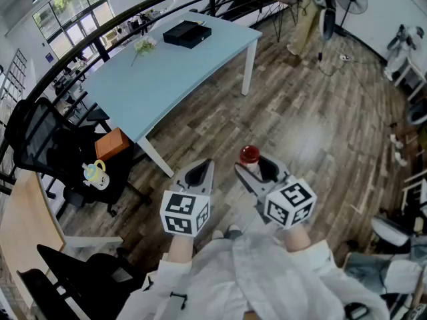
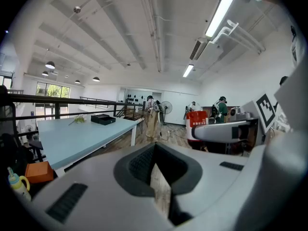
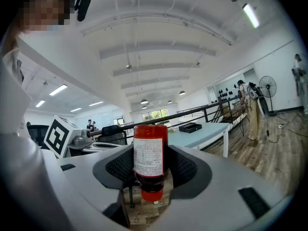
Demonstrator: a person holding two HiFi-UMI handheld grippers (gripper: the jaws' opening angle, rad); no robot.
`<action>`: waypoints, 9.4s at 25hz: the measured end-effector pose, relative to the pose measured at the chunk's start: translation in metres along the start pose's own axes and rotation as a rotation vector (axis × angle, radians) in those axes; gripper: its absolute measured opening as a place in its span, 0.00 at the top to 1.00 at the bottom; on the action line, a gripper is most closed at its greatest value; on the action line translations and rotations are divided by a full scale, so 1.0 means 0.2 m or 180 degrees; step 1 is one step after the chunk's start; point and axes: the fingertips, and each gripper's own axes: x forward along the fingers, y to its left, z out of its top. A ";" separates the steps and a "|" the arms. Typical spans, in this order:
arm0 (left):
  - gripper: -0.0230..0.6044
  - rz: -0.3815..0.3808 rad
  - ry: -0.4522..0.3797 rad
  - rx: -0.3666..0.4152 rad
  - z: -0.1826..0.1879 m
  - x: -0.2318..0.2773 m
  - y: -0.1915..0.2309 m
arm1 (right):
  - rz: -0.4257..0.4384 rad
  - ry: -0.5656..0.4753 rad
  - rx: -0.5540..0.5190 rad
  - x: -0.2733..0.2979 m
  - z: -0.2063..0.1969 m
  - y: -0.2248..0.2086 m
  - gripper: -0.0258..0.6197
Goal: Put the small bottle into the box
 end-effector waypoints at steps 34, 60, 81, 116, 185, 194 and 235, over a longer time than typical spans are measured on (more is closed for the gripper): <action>0.96 0.0184 0.0183 -0.0042 -0.05 0.23 -0.08 | 0.0253 0.0218 0.0134 0.07 -0.12 -0.17 0.64; 0.96 -0.0033 0.0247 -0.0111 0.17 0.90 0.52 | 0.0112 0.0224 0.0215 0.80 0.09 -0.65 0.64; 0.96 -0.0220 0.0330 -0.0176 0.39 1.49 1.28 | -0.0089 0.0245 0.0188 1.68 0.33 -1.06 0.64; 0.96 0.0347 0.0305 -0.0298 0.89 2.78 1.66 | 0.0483 0.0330 0.0202 2.42 0.74 -2.28 0.64; 0.96 0.1817 -0.0045 -0.1282 1.21 3.45 2.76 | 0.2307 0.1246 -0.0481 3.94 1.10 -2.71 0.64; 0.96 0.2020 0.0029 -0.1451 1.11 3.35 2.79 | 0.2658 0.1588 -0.0605 3.96 0.93 -2.60 0.64; 0.96 0.2287 0.0062 -0.1915 0.85 3.47 2.84 | 0.2996 0.2557 -0.2455 4.51 0.46 -2.66 0.64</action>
